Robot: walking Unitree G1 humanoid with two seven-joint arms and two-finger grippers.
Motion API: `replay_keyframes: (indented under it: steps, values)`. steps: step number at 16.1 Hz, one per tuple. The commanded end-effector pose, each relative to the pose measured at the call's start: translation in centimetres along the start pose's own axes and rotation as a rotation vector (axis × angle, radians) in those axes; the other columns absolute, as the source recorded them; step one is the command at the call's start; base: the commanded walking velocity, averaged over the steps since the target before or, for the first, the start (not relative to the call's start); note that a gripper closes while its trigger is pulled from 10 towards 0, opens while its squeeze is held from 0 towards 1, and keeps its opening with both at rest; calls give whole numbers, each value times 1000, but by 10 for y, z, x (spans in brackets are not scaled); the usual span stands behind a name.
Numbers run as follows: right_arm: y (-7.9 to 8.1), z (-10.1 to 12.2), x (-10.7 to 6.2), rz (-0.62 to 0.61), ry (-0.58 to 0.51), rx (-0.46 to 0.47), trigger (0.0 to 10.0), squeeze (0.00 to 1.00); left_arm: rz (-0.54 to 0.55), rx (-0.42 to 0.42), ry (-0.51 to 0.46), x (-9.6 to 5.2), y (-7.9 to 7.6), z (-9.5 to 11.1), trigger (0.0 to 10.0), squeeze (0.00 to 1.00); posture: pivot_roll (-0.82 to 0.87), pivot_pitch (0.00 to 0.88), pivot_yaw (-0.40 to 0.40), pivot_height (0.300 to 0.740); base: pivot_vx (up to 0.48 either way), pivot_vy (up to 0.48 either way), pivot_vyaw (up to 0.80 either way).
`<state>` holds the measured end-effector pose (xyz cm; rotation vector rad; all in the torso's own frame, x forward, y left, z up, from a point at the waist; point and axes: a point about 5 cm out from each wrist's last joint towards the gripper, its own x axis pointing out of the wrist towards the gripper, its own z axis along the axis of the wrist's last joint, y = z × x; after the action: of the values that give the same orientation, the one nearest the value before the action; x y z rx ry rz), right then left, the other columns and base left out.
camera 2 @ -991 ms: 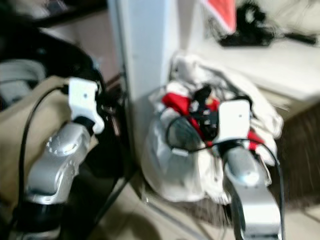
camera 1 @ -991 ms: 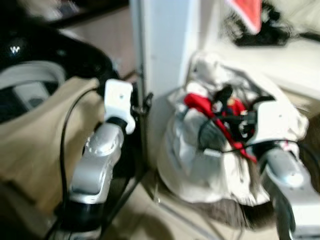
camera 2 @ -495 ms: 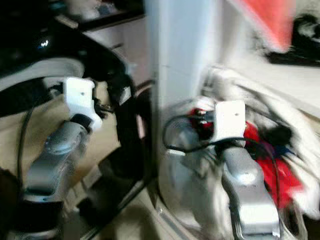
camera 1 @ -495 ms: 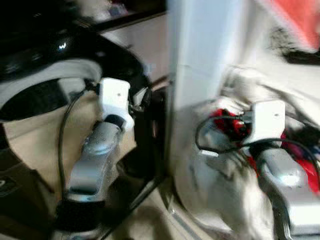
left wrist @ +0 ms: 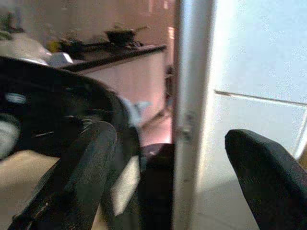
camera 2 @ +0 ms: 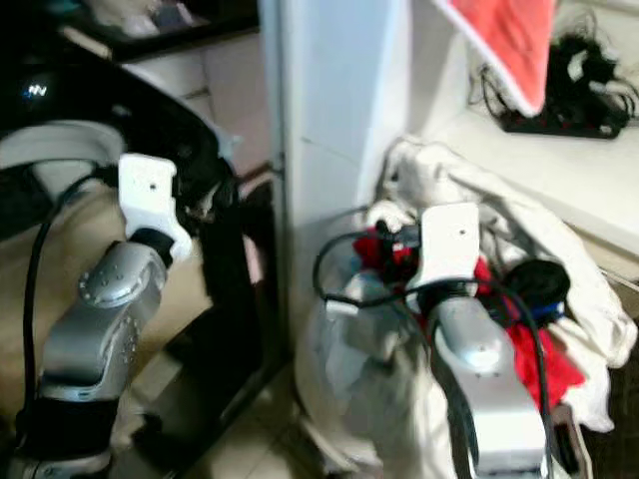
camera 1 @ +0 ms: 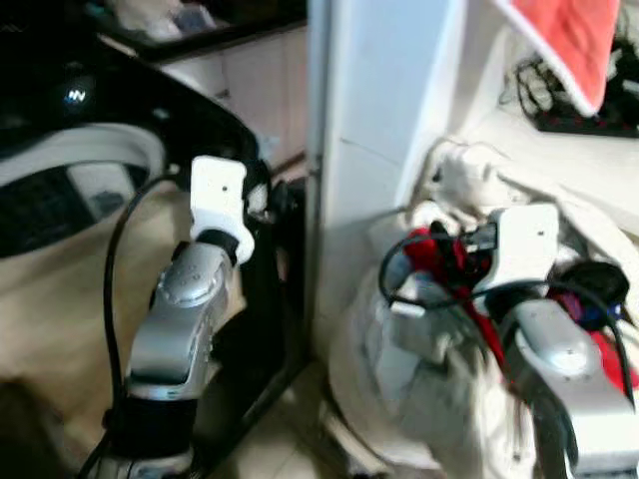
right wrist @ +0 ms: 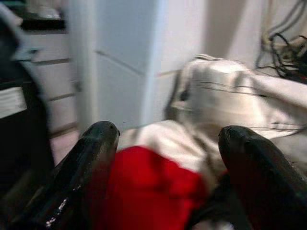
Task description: Clothes washing
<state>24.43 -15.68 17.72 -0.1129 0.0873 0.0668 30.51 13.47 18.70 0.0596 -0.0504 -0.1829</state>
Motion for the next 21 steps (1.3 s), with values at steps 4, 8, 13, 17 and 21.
replay_keyframes:
  steps: [4, 8, 13, 17, 21]
  values:
    - [-11, -3, -5, -89, 36, 33, 10000, 0, -39, -6, -13, 3, -6, 2, 10000, 0, -207, 0, 14, 740, 0, 159, 0]
    - [-12, -1, -7, -94, 28, 61, 10000, 0, -48, -9, -9, 4, -8, 1, 10000, 0, -211, 0, 14, 740, 0, 463, -556]
    - [-14, 3, -7, -101, 10, 39, 10000, 0, -35, 37, 2, 5, -8, 0, 10000, 0, -213, 0, 8, 740, 0, 371, 0]
    - [-18, 5, -6, -112, 15, 79, 10000, 0, -31, 11, -1, 4, -11, 0, 10000, 0, -219, 0, 2, 740, 0, -480, -400]
    - [-20, 5, -6, -107, 20, 65, 10000, 0, -25, 16, -3, 4, -12, 0, 10000, 0, -219, 0, 0, 740, 0, -480, -800]
